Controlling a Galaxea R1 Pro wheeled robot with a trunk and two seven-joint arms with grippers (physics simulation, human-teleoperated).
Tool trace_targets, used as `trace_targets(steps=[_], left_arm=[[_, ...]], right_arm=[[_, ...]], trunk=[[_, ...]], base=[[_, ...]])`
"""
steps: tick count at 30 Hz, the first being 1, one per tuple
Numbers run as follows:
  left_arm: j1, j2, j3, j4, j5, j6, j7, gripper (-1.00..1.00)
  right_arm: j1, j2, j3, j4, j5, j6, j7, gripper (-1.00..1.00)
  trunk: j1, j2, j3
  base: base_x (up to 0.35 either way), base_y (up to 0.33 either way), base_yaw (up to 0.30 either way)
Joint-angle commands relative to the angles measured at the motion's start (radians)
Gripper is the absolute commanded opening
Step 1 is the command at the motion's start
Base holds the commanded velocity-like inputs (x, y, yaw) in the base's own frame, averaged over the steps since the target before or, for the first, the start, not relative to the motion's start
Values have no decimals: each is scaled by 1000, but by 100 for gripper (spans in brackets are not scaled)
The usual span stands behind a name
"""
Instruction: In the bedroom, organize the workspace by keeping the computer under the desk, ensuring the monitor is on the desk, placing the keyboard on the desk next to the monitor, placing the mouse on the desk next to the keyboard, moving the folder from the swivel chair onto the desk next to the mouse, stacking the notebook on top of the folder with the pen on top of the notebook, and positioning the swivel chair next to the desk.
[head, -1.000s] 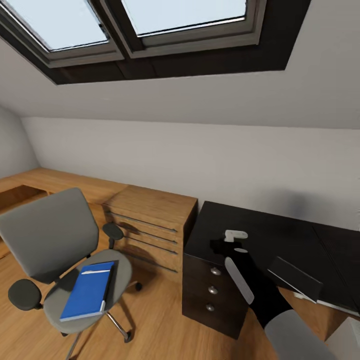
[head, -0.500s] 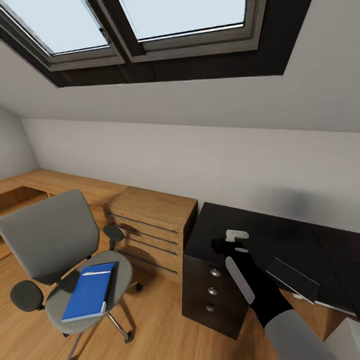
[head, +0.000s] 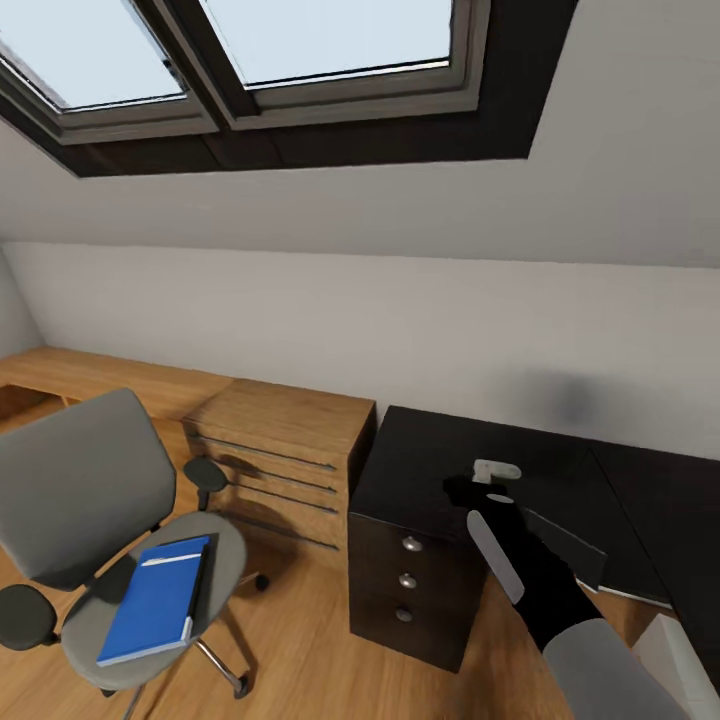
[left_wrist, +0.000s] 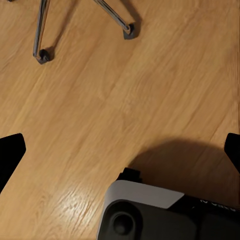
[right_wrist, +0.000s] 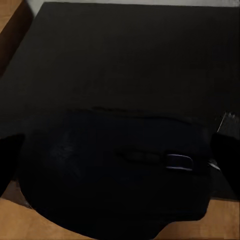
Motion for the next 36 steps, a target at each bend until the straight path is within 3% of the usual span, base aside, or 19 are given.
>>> trace_targets(steps=[1, 6, 10, 14, 20, 24, 28, 29, 33, 36], left_arm=[[0, 1, -4, -2, 6, -11, 8, 100], [0, 1, -6, 14, 5, -79, 8, 100], [0, 1, -6, 18, 6, -101, 8, 100], [0, 0, -10, 19, 5, -107, 9, 100], [0, 0, -15, 32, 3, -112, 9, 100], [0, 0, -14, 33, 3, -113, 8, 100], [0, 0, -15, 33, 2, -113, 8, 100], [0, 1, -14, 25, 2, -116, 9, 100], [0, 1, -13, 23, 0, -150, 11, 100], [0, 2, -12, 24, -18, -157, 12, 100]], right_arm=[[-1, -21, -6, 1, -12, 1, -5, -100], [-1, -71, -24, 2, -11, 1, 28, -100], [-1, -88, -27, 2, -10, 2, 37, -100], [-1, -124, -28, 3, -12, 1, 44, -100], [-1, -131, -26, 2, -8, 2, 44, -100], [-1, -189, -23, 58, -1, -6, 119, -100], [-1, -233, -22, 157, 37, -56, 188, -100], [-1, -256, -24, 201, 47, -81, 235, -100], [-1, -300, -26, 212, 45, -78, 279, -100], [-1, -316, -29, 218, 47, -78, 289, -100]], trunk=[[0, -1, -1], [0, -1, 2], [0, -1, 5], [0, -1, 7], [0, -1, 11], [0, -1, 13], [0, -1, 15], [0, -1, 16], [0, -1, 18], [0, -1, 20]], base=[[0, 0, -270], [0, 0, -273], [0, 0, -274], [0, 0, -275], [0, 0, -275], [0, 0, -277], [0, 0, -279], [0, 0, -280], [0, 0, -280], [0, 0, -280]])
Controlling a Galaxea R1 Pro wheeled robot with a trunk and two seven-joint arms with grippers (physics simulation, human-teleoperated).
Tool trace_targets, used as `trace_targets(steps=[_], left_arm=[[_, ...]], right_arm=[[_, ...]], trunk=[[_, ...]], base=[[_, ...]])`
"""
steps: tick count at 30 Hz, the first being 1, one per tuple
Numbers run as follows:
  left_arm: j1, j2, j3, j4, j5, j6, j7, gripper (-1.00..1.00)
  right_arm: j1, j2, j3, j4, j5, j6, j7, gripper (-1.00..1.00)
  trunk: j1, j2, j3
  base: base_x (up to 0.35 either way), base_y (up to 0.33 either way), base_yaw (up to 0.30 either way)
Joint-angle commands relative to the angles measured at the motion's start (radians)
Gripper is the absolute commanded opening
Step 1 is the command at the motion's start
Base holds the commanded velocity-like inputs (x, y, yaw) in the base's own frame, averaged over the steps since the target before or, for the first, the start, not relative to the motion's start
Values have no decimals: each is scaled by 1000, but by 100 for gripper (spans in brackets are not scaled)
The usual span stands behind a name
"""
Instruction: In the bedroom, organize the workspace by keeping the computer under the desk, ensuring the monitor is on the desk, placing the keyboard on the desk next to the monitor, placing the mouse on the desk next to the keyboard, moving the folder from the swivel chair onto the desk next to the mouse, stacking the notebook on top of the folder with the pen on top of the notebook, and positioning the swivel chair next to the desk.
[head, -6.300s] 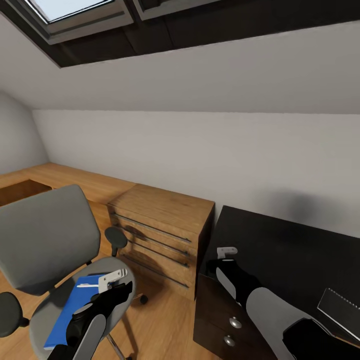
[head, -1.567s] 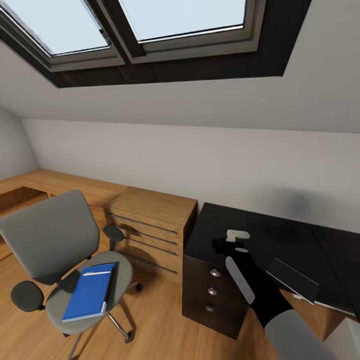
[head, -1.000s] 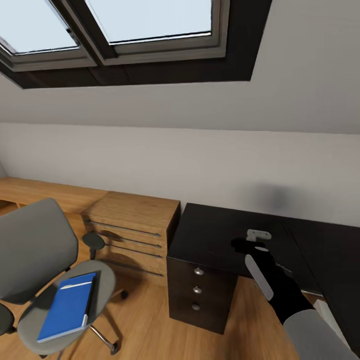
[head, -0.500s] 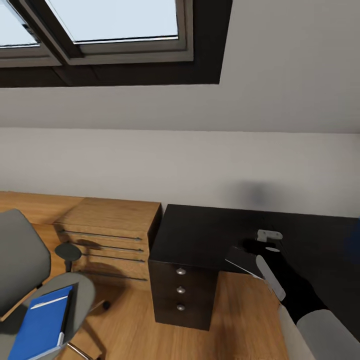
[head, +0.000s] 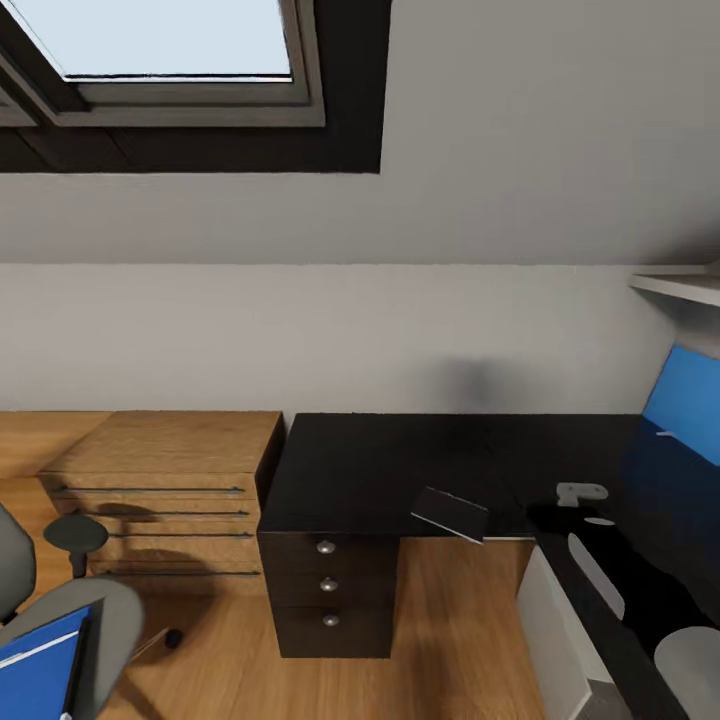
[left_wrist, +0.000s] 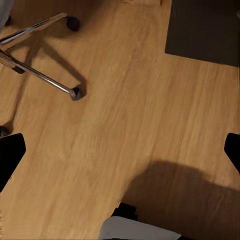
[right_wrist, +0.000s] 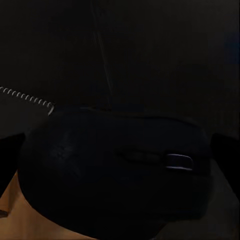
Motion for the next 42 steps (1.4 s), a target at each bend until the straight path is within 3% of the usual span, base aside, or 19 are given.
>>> trace_targets(steps=[1, 17, 25, 37, 42], left_arm=[[0, 1, -4, -3, 3, 6, 8, 100], [0, 0, -5, -2, 2, -22, 9, 100], [0, -1, -42, -2, -3, -38, 9, 100], [0, 0, -43, -2, -4, -38, 9, 100], [0, 0, -43, -2, -5, -38, 9, 100]], right_arm=[[-1, -2, 6, 0, -11, 3, -10, -100], [-1, -3, 6, 5, -11, 2, -11, -100], [-1, -2, 7, 5, -7, 2, -11, -100], [-1, -1, 13, 5, -3, 2, -9, -100], [-1, -2, 19, 7, 29, 2, -3, -100]], trunk=[[0, -1, -1], [0, -1, 10], [0, -1, 16], [0, -1, 24], [0, -1, 28]], base=[[0, 0, -281], [0, 0, -280], [0, 0, -280], [0, 0, -280], [0, 0, -280]])
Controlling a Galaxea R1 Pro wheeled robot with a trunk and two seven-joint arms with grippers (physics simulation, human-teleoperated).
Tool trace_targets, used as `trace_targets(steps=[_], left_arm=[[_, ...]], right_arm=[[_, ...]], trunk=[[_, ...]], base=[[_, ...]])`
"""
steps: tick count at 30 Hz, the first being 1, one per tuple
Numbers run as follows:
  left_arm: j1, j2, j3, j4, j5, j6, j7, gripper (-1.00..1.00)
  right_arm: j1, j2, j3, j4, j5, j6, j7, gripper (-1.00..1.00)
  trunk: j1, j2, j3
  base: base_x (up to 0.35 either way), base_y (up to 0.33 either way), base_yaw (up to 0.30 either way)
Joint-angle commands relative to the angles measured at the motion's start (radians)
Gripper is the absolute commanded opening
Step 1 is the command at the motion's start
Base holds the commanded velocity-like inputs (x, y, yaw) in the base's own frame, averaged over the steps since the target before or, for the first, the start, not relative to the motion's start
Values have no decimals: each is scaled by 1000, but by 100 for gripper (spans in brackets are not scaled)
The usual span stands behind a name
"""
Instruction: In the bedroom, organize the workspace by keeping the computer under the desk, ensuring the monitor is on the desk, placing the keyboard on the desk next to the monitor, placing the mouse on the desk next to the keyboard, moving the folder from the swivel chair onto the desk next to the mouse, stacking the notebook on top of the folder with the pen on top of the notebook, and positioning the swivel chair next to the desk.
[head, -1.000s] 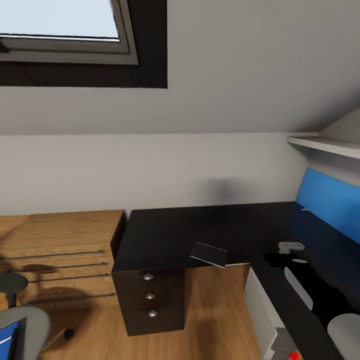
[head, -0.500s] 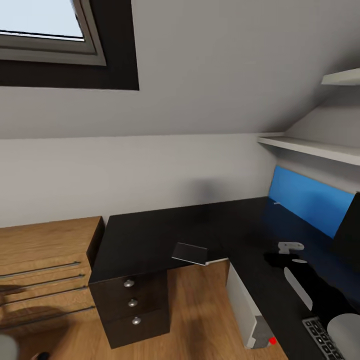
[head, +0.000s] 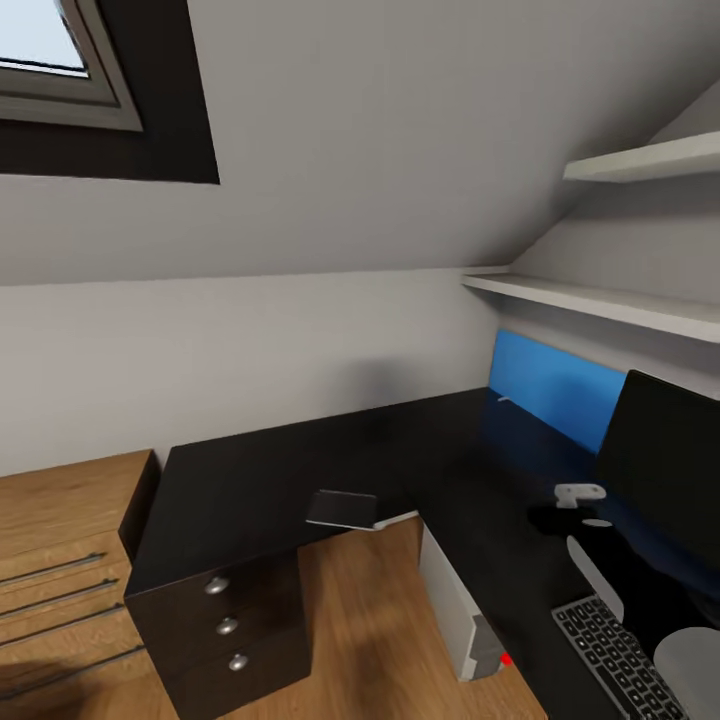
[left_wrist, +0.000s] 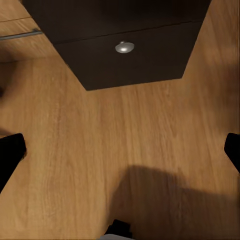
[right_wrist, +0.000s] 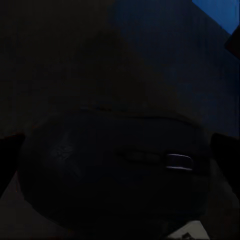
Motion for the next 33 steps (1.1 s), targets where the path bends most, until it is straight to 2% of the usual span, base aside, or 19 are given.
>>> trace_targets(steps=[1, 2, 5, 9, 14, 24, 25, 30, 33], left_arm=[[0, 1, -4, -3, 6, 4, 7, 100], [0, 1, -4, -3, 6, 4, 7, 100], [0, 1, -3, -3, 6, 4, 6, 100], [0, 1, -3, -3, 6, 4, 6, 100], [0, 1, -2, -3, 6, 2, 7, 100], [0, 1, -2, -3, 7, -12, 6, 100], [0, 4, 6, 0, 9, -12, 7, 100], [0, 8, 13, 5, 11, -12, 8, 100], [0, 8, 13, 60, 10, -23, 7, 100]], right_arm=[[-1, -2, 11, 0, 26, 3, 6, -100], [-1, -2, 12, 2, 41, 3, 15, -100], [-1, 0, 18, 34, 140, 3, 102, -100], [-1, 3, 18, 51, 221, 2, 187, -100], [-1, 5, 20, 55, 244, 2, 211, -100], [-1, 11, 25, 58, 248, 3, 214, -100], [-1, 12, 23, 85, 252, -4, 213, -100], [-2, 12, 22, 97, 253, -4, 212, -100], [-1, 12, 22, 100, 253, -4, 212, -100]], trunk=[[0, -1, -1], [0, -1, 0], [0, -1, 2], [0, -1, 2], [0, -1, 2], [0, -1, 2], [0, -1, 2], [0, -1, 2], [0, -1, 2]], base=[[0, 0, -281], [0, 0, -280], [0, 0, -209], [0, 0, -64], [0, 0, -11], [0, 0, -1], [0, 0, 0], [37, 0, 0], [243, 0, 0]])
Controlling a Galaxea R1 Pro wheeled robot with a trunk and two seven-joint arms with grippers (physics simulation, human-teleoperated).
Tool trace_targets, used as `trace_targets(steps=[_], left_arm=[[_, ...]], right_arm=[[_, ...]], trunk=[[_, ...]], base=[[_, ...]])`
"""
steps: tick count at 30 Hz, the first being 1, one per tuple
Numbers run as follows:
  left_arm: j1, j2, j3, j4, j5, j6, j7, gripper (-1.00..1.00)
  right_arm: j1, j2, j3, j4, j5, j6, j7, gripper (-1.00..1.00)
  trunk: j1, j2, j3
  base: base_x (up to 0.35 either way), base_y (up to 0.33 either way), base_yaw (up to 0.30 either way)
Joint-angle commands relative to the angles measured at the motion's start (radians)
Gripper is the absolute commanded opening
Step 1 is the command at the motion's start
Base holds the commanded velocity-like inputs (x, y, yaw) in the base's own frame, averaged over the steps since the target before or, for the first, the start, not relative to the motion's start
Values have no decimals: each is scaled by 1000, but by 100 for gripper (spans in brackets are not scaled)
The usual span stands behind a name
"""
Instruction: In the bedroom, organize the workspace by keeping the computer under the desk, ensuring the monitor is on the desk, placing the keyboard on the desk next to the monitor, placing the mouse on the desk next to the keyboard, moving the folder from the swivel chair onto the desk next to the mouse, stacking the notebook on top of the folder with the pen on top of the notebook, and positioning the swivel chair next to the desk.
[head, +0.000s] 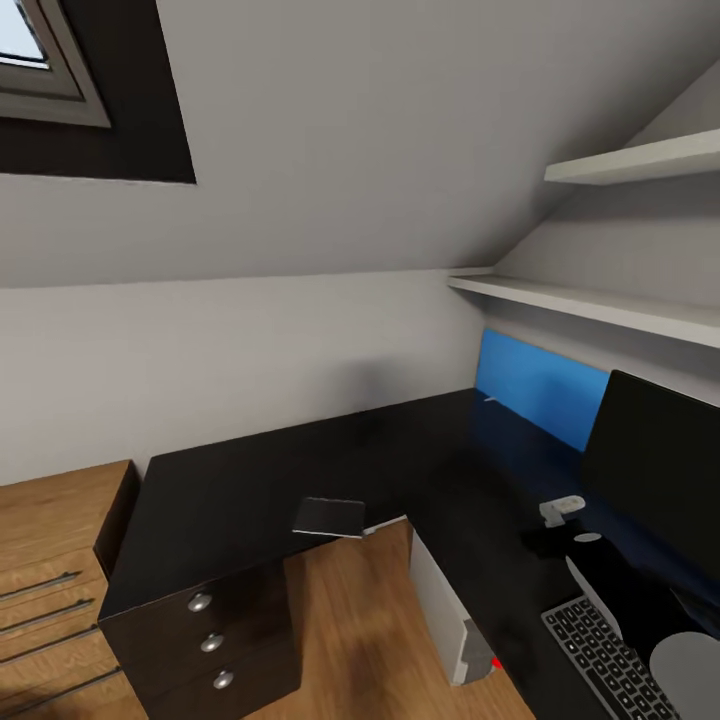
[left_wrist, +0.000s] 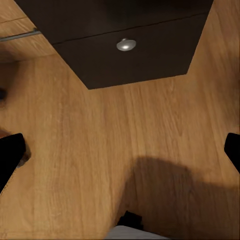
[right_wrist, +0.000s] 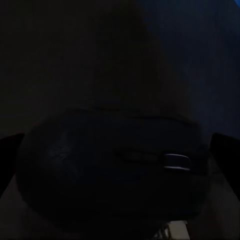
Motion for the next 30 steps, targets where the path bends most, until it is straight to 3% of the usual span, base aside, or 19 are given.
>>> trace_targets(steps=[1, 2, 3, 4, 8, 13, 27, 30], left_arm=[[0, 1, -9, 16, 8, -33, 5, 100], [0, 1, -8, 64, 10, -76, 8, 100], [0, 1, -7, 71, 11, -81, 10, 100], [0, 1, -5, 78, 13, -126, 13, 100], [0, 0, -8, 80, 13, -238, 9, 100], [0, -2, -12, 89, 12, -256, 9, 100], [0, -6, -16, 122, 9, -261, 8, 100], [0, -7, -17, 122, 9, -261, 8, 100]], right_arm=[[-2, -1, 4, -1, -7, 5, -2, -100], [-1, -1, 2, -3, -7, 4, 0, -100], [-2, -2, 1, -3, -7, 4, -1, -100], [-2, -3, -5, 18, -8, -6, -3, -100], [-7, -2, -5, 152, -9, -14, -5, -100], [-12, -1, -4, 213, -8, -47, -7, -100], [-12, -4, -2, 245, -6, -172, -2, -100], [-12, -4, -2, 279, -6, -263, 10, -100]], trunk=[[1, -1, -1], [1, -1, -1], [1, -1, -1], [1, -1, -1], [12, -22, -11], [31, -57, -26], [85, -155, -70], [97, -176, -80]], base=[[166, 0, 0], [18, 0, 0], [9, 0, 0], [2, 0, 0], [0, 0, 0], [0, 0, 0], [0, 0, 0], [0, 0, 0]])
